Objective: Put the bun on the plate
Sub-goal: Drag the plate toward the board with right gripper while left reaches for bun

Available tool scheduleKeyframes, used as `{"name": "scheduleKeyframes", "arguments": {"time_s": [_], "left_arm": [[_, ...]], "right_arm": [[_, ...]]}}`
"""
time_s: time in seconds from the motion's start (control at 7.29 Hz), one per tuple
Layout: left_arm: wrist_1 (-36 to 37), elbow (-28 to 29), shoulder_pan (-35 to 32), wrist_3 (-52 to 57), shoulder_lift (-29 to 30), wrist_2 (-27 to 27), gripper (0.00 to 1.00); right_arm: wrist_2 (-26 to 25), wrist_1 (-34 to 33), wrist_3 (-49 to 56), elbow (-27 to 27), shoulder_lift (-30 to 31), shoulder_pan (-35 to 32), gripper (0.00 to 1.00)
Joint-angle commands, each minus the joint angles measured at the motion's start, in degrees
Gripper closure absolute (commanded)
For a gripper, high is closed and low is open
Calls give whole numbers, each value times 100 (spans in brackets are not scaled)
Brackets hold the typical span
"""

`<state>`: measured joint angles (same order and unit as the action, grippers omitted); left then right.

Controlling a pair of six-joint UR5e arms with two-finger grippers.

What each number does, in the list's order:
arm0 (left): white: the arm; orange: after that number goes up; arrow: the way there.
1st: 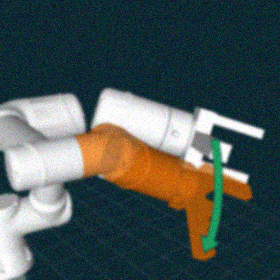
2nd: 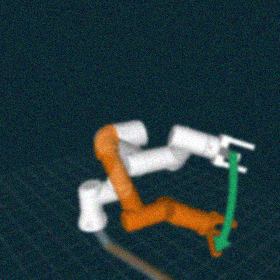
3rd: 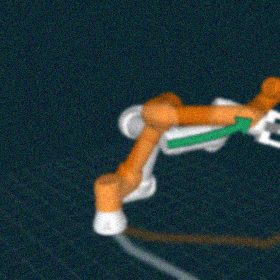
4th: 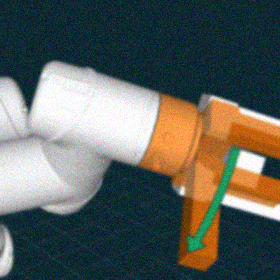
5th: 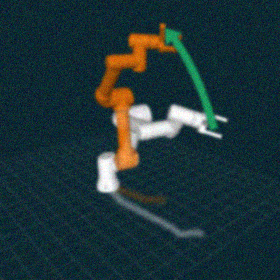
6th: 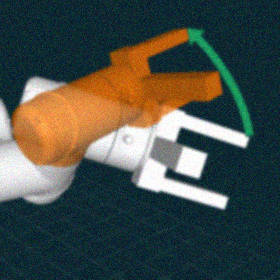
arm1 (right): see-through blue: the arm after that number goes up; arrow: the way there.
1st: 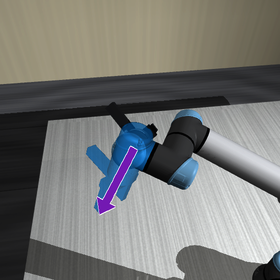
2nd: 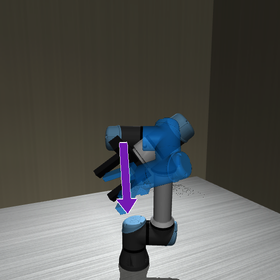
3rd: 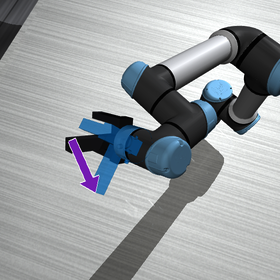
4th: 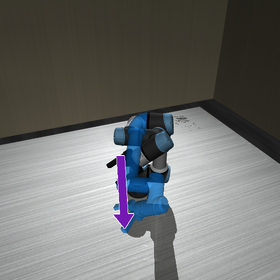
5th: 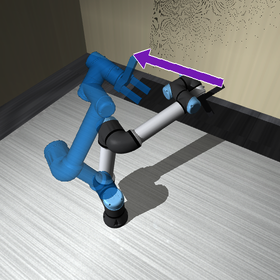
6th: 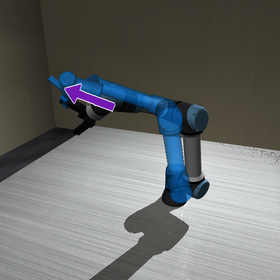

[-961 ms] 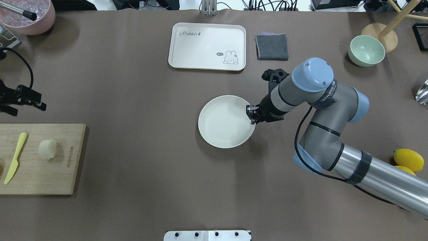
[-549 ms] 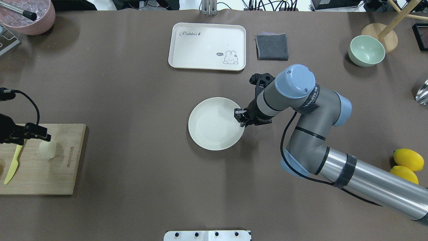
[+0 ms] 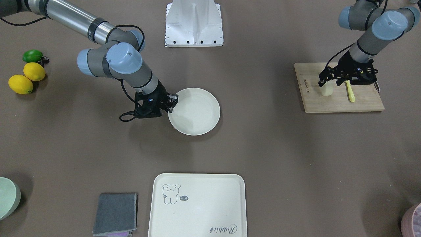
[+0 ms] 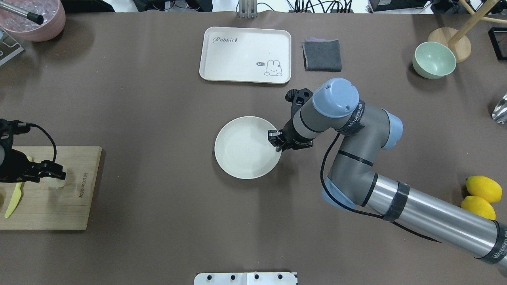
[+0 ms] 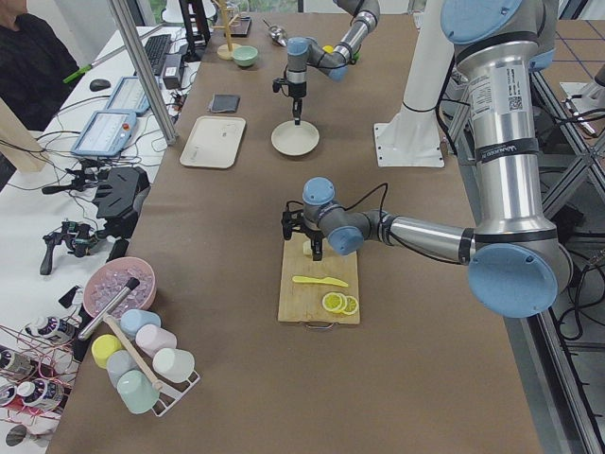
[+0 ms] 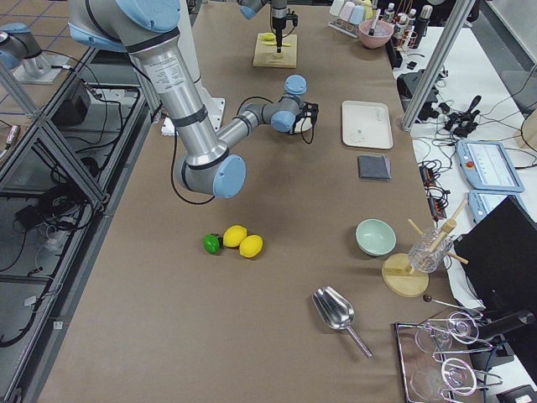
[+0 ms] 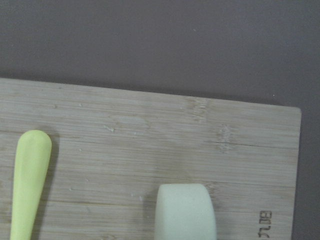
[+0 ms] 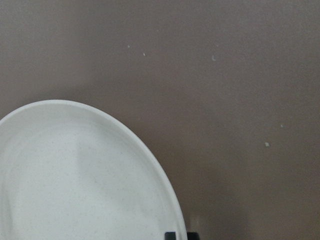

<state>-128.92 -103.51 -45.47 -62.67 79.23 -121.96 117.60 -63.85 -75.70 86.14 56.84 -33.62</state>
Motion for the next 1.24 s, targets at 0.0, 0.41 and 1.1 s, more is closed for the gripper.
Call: {"name": "scheduleKeyframes", "arguments": {"time_s": [0.0, 0.41, 1.1], "left_arm": [[-168, 103, 11, 0, -4, 5, 43], [-221, 165, 11, -9, 4, -4, 66], [-538, -71, -50, -35, 13, -83, 67]], "right_arm": [[43, 12, 29, 43, 12, -57, 0], [174, -14, 29, 157, 55, -223, 0], [1517, -31, 1167, 762, 1195, -1477, 0]]}}
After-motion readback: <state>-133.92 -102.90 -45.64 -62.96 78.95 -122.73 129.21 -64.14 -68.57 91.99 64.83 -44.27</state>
